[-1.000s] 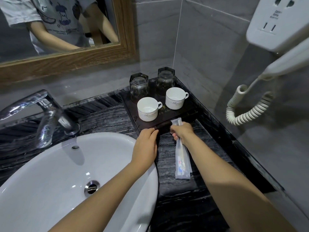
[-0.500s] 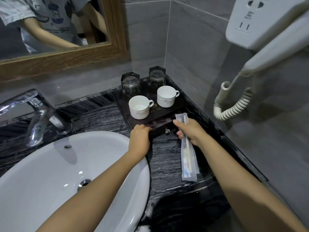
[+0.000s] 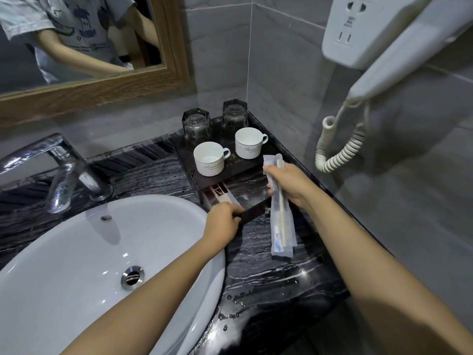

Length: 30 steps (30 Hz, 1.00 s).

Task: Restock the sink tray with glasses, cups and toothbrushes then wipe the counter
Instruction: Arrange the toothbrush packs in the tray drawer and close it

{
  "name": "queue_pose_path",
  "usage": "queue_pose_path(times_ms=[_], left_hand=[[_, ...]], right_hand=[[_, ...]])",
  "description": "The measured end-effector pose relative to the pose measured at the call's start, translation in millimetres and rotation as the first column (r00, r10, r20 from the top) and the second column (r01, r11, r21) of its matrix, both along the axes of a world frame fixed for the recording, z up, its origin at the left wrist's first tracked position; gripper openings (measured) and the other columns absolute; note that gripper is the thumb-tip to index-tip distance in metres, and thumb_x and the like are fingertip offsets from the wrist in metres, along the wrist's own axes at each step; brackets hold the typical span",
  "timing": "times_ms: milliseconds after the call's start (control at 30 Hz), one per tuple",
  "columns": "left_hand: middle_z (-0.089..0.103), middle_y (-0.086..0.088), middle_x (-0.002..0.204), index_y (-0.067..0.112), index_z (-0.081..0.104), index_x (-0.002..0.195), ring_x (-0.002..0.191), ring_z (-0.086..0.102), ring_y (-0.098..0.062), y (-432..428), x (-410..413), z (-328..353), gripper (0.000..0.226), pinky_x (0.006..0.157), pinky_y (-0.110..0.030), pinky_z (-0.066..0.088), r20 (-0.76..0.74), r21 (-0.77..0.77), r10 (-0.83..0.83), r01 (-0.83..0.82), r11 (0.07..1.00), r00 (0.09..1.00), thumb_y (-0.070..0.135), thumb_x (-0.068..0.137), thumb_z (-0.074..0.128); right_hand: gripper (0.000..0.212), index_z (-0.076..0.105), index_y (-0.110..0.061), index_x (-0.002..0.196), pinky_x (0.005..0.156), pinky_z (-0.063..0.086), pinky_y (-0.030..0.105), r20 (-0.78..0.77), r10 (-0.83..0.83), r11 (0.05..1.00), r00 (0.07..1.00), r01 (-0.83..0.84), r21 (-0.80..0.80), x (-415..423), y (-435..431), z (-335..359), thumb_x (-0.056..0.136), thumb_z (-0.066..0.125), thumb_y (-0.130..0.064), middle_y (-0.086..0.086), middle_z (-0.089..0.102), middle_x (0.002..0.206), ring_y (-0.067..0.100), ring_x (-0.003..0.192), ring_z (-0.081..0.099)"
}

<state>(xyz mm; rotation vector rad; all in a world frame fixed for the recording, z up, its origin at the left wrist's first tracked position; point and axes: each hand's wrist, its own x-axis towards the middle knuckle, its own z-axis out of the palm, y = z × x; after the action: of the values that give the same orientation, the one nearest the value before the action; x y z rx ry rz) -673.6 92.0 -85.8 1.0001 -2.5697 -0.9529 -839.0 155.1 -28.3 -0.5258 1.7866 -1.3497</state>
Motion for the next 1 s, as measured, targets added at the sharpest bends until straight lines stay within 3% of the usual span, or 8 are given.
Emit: queue_pose_path(times_ms=[233,433,567,667,733,833,900,1000], left_hand=[[0.075,-0.002,0.088,0.019,0.074,0.091,0.079,0.066,-0.015,25.5,9.7,-2.2,0.016,0.075,-0.031,0.053,-0.071,0.106,-0.039,0.046,0.993,0.997,0.013,0.077,0.069],[0.076,-0.003,0.085,0.016,0.075,0.088,0.075,0.067,-0.014,27.1,14.0,-0.9,0.016,0.075,-0.033,0.054,-0.134,0.169,0.010,0.013,0.986,0.991,0.024,0.075,0.074],[0.076,0.001,0.085,0.019,0.076,0.086,0.075,0.067,-0.010,31.7,18.1,1.4,0.019,0.074,-0.029,0.053,-0.129,0.211,0.005,0.022,0.977,0.992,0.035,0.079,0.068],[0.074,0.007,0.093,0.026,0.072,0.094,0.084,0.065,-0.006,33.1,15.7,12.0,0.027,0.078,-0.023,0.049,-0.152,0.259,0.019,0.021,0.966,0.988,0.046,0.084,0.057],[0.071,0.014,0.093,0.033,0.069,0.096,0.088,0.064,-0.003,33.9,10.3,26.8,0.031,0.080,-0.018,0.050,-0.227,0.433,0.057,0.048,0.900,0.972,0.053,0.086,0.048],[0.074,0.010,0.090,0.031,0.071,0.091,0.087,0.069,-0.008,35.7,1.1,49.5,0.047,0.080,-0.021,0.054,-0.333,0.734,0.094,0.195,0.651,0.938,0.065,0.082,0.040],[0.075,-0.004,0.097,0.023,0.071,0.094,0.091,0.070,-0.020,36.1,-2.4,57.5,0.048,0.082,-0.032,0.057,-0.407,0.793,0.133,0.277,0.542,0.904,0.059,0.085,0.041],[0.075,-0.008,0.090,0.009,0.063,0.101,0.071,0.069,-0.018,32.8,0.6,61.2,0.031,0.066,-0.030,0.059,-0.441,0.815,0.234,0.277,0.509,0.867,0.034,0.093,0.047]], right_hand=[[0.012,0.059,-0.013,0.077,0.045,0.050,0.023,0.011,-0.034,0.998,0.999,0.034,-0.047,1.7,10.3,9.8,0.086,0.062,-0.020,0.004,0.051,0.063,0.013,0.049,0.052],[0.010,0.061,-0.012,0.080,0.048,0.055,0.023,0.037,-0.037,0.998,0.999,0.039,-0.048,4.0,22.5,22.2,0.086,0.064,-0.018,0.005,0.054,0.069,0.016,0.057,0.056],[0.009,0.062,-0.010,0.081,0.050,0.058,0.026,0.103,-0.032,0.996,0.994,0.040,-0.076,9.3,27.9,32.8,0.087,0.065,-0.016,0.006,0.055,0.074,0.017,0.063,0.060],[0.009,0.063,-0.008,0.082,0.050,0.059,0.027,0.156,-0.005,0.992,0.988,0.024,-0.121,13.5,26.6,45.6,0.088,0.065,-0.014,0.006,0.058,0.072,0.014,0.055,0.064],[0.010,0.062,-0.005,0.083,0.056,0.062,0.031,0.201,0.010,0.986,0.980,0.023,-0.163,17.0,21.0,55.2,0.088,0.064,-0.013,0.008,0.060,0.067,0.014,0.049,0.065],[0.013,0.060,-0.004,0.083,0.059,0.061,0.032,0.221,0.010,0.980,0.975,0.035,-0.198,22.4,7.2,67.7,0.089,0.063,-0.016,0.008,0.064,0.058,0.018,0.047,0.066],[0.014,0.061,-0.007,0.082,0.062,0.060,0.033,0.146,0.008,0.978,0.989,0.023,-0.207,24.5,-1.8,71.9,0.090,0.062,-0.019,0.007,0.066,0.058,0.018,0.049,0.067],[0.019,0.065,-0.016,0.080,0.077,0.058,0.034,-0.026,0.050,0.981,0.998,-0.054,-0.186,21.0,-10.7,69.8,0.089,0.062,-0.033,0.002,0.069,0.077,0.016,0.072,0.067]])
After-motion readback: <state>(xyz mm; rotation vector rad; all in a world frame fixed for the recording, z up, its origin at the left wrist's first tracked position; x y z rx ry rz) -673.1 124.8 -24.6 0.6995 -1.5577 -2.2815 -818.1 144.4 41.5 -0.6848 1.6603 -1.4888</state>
